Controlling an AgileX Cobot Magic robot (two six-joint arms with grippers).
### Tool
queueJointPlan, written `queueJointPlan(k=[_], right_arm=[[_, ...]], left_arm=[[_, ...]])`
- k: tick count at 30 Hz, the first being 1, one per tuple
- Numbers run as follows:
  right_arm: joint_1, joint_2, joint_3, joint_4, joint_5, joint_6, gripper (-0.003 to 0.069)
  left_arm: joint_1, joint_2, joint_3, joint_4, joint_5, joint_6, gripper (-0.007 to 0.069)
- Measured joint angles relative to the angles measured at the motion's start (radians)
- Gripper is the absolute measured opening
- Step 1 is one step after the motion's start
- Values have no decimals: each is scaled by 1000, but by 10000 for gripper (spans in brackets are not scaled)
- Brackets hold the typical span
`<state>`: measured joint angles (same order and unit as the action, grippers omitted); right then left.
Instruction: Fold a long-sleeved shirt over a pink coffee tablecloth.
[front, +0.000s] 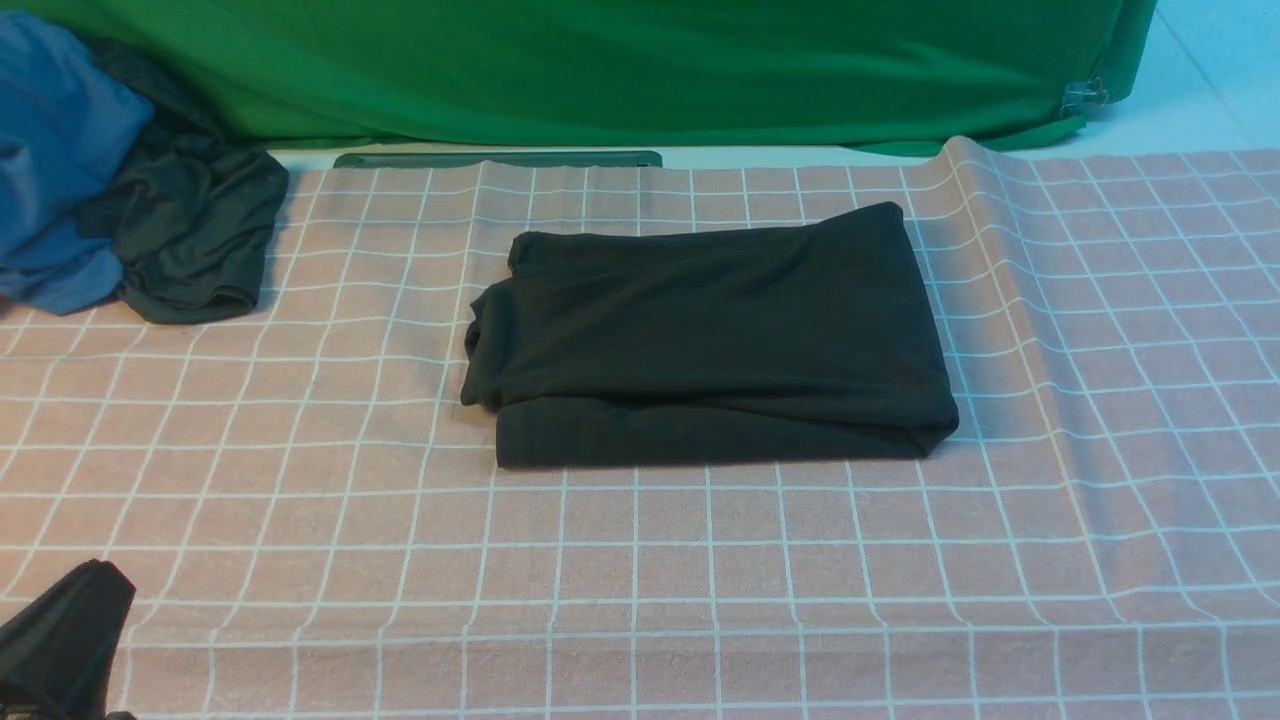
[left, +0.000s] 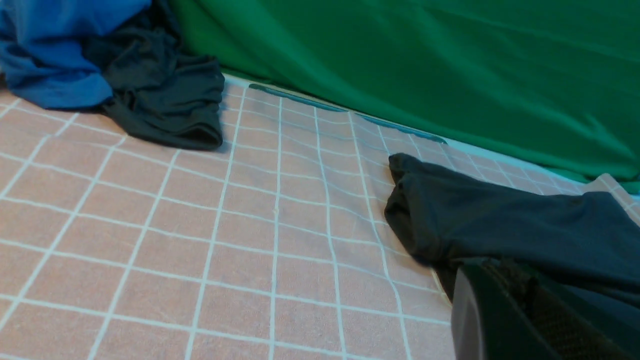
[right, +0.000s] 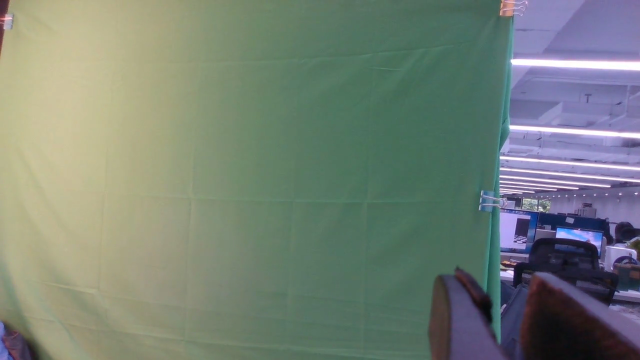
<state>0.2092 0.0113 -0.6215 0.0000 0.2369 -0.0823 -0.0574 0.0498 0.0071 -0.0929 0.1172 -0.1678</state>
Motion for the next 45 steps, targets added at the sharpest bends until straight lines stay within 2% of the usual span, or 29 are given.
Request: queueJointPlan(k=[8, 40, 45], right_arm=[[0, 0, 0, 0, 0, 0, 237], [0, 0, 0, 0, 0, 0, 237], [-2, 0, 17, 0, 3, -62, 237]], left_arm=[[40, -50, 0, 16, 116, 33, 14], [40, -51, 0, 23, 122, 41, 14], [40, -51, 0, 26, 122, 42, 14]])
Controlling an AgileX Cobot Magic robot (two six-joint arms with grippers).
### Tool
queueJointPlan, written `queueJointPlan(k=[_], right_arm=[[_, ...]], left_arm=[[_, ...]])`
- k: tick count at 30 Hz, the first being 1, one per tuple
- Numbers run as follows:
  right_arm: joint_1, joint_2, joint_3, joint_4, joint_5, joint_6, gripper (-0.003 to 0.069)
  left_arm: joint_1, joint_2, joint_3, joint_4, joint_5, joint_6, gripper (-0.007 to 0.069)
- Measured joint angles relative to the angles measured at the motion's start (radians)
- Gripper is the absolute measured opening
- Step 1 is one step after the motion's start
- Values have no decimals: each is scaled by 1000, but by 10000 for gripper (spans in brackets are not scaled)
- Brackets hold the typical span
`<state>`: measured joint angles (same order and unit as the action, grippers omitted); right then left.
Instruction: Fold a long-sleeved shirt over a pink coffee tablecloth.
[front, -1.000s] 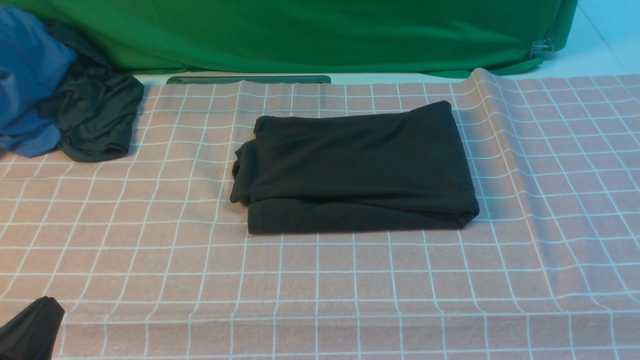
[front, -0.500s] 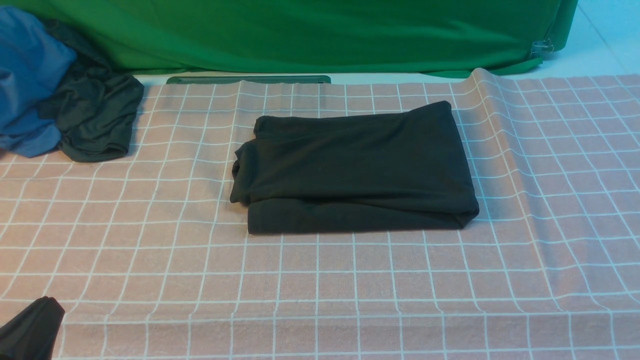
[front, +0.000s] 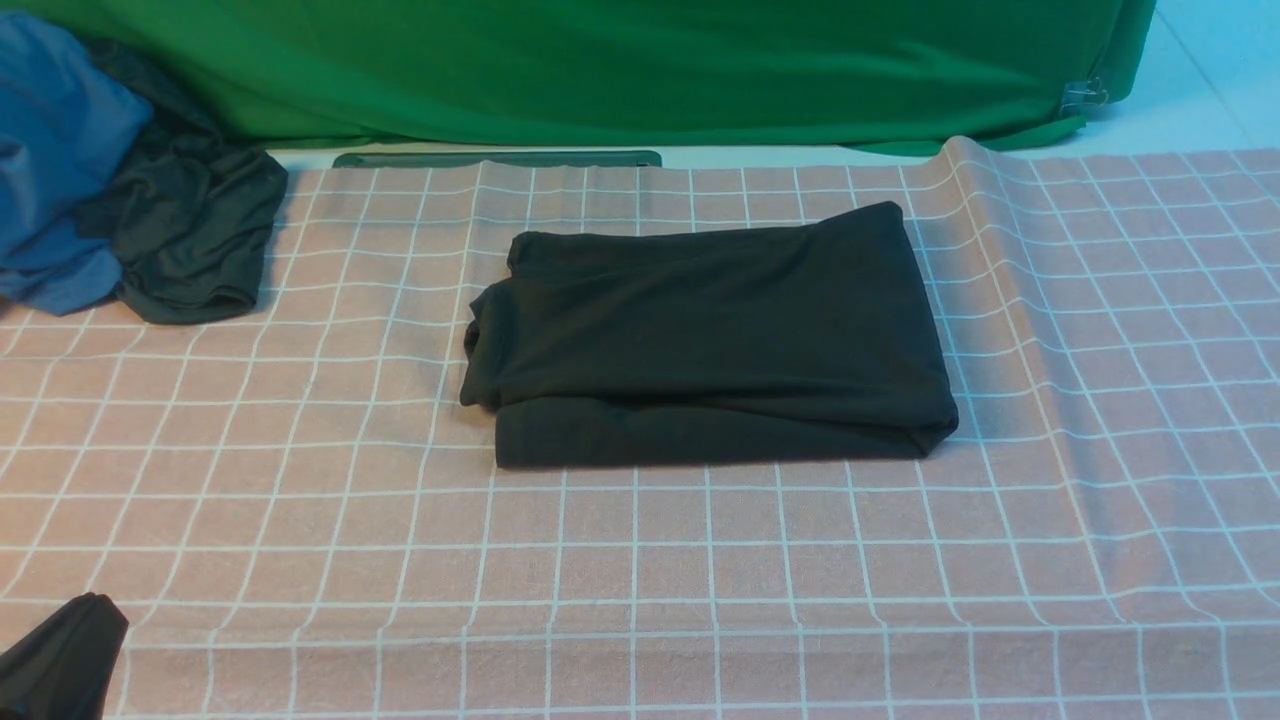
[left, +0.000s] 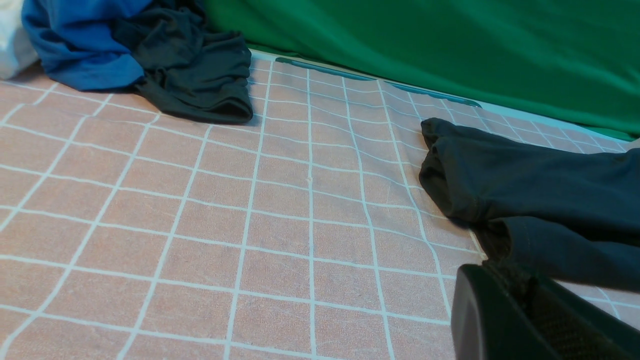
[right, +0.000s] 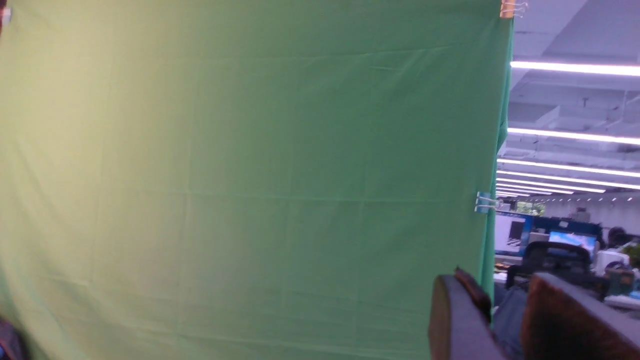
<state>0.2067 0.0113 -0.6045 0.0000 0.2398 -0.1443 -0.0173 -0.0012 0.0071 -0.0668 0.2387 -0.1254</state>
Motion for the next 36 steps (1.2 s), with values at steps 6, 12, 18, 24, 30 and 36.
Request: queueJointPlan(k=[6, 12, 18, 24, 30, 36], right_arm=[[-87, 3, 189, 0, 0, -128, 237], [-190, 5, 504, 0, -7, -116, 237], [-214, -7, 612, 0, 12, -27, 237], [-216, -11, 612, 0, 22, 13, 237], [-216, -11, 612, 0, 22, 24, 237], [-216, -11, 612, 0, 22, 31, 237]], left_arm=[[0, 0, 0, 1, 0, 0, 14], [0, 0, 0, 1, 0, 0, 14], [0, 0, 0, 1, 1, 0, 14], [0, 0, 0, 1, 1, 0, 14], [0, 0, 0, 1, 1, -1, 14], [0, 0, 0, 1, 1, 0, 14]])
